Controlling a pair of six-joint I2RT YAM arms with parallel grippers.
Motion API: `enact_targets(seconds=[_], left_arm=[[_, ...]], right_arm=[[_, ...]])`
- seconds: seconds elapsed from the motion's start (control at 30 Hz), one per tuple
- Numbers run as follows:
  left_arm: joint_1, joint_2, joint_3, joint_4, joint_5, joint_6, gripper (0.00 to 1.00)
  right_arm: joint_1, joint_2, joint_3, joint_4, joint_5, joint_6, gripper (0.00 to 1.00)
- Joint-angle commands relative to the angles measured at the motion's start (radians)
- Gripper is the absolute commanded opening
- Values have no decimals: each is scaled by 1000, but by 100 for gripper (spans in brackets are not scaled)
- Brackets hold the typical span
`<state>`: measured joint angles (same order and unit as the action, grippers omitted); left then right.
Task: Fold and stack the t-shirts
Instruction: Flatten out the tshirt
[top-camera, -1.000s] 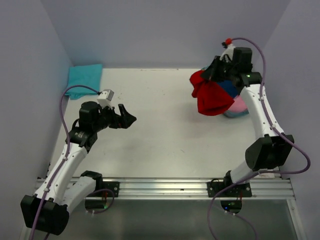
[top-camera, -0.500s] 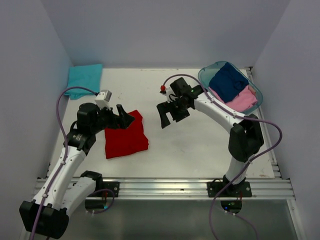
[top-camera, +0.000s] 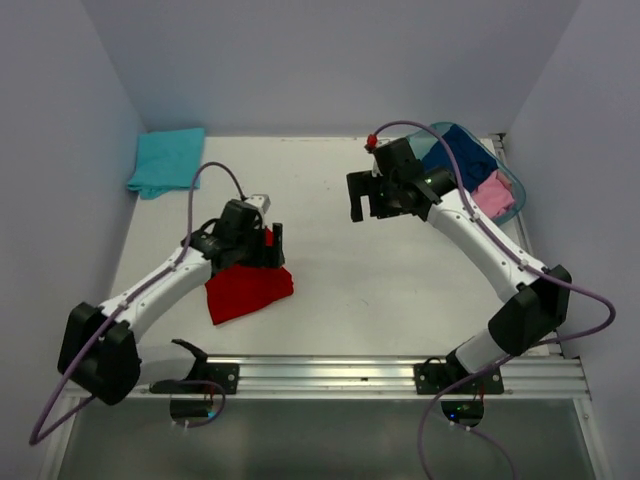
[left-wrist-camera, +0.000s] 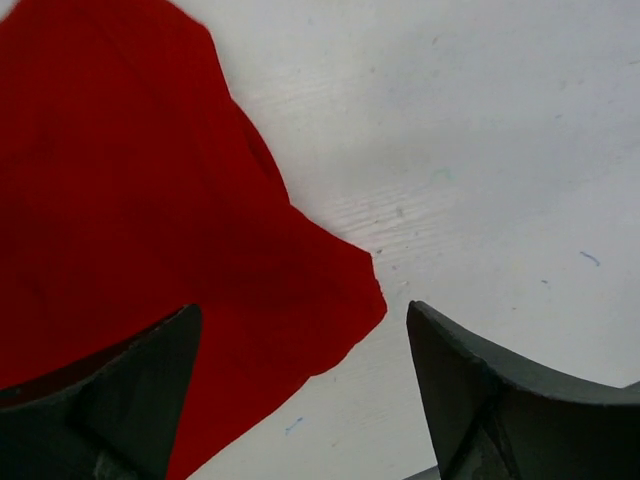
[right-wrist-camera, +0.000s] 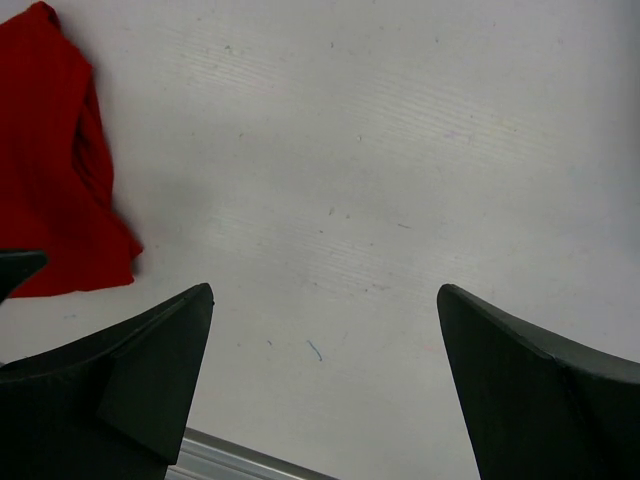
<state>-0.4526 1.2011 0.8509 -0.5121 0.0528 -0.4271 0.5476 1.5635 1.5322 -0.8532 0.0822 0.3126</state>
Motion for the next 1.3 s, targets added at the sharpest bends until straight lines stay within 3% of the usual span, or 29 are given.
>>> enact_targets(seconds=[0.0, 0.17, 0.33, 0.5, 0.53, 0.6, 0.73, 0.9, 1.07, 1.17, 1.27], left_arm=[[-69, 109, 56, -26, -175, -56, 84], [-93, 271, 103, -5, -289, -110, 74], [-98, 373, 146, 6, -317, -128, 61], [-118, 405, 154, 4, -320, -134, 27], [-123, 400, 154, 4, -323, -136, 13], [-132, 379, 158, -15, -337, -142, 0], [-159, 283, 212, -103, -363, -160, 0], [-244, 125, 425, -250, -346, -173, 0], [-281, 103, 606, -313, -239, -159, 0], [-290, 106, 629, -286, -167, -142, 0], [-290, 132, 622, -255, -131, -116, 9]], right_arm=[[2, -65, 6, -1, 51, 29, 99], [2, -106, -29, -4, 31, 10, 97], [-1, -148, -83, 0, 30, 0, 88], [-9, -166, -118, 8, 39, 0, 55], [-11, -168, -122, 11, 42, 2, 47], [-15, -166, -138, 19, 59, 16, 42], [-41, -157, -185, 48, 84, 52, 39], [-72, -117, -279, 150, -14, 71, 39], [-69, -85, -311, 285, -276, 65, 39], [-58, -98, -304, 313, -315, 56, 40], [-58, -117, -288, 290, -283, 46, 41]])
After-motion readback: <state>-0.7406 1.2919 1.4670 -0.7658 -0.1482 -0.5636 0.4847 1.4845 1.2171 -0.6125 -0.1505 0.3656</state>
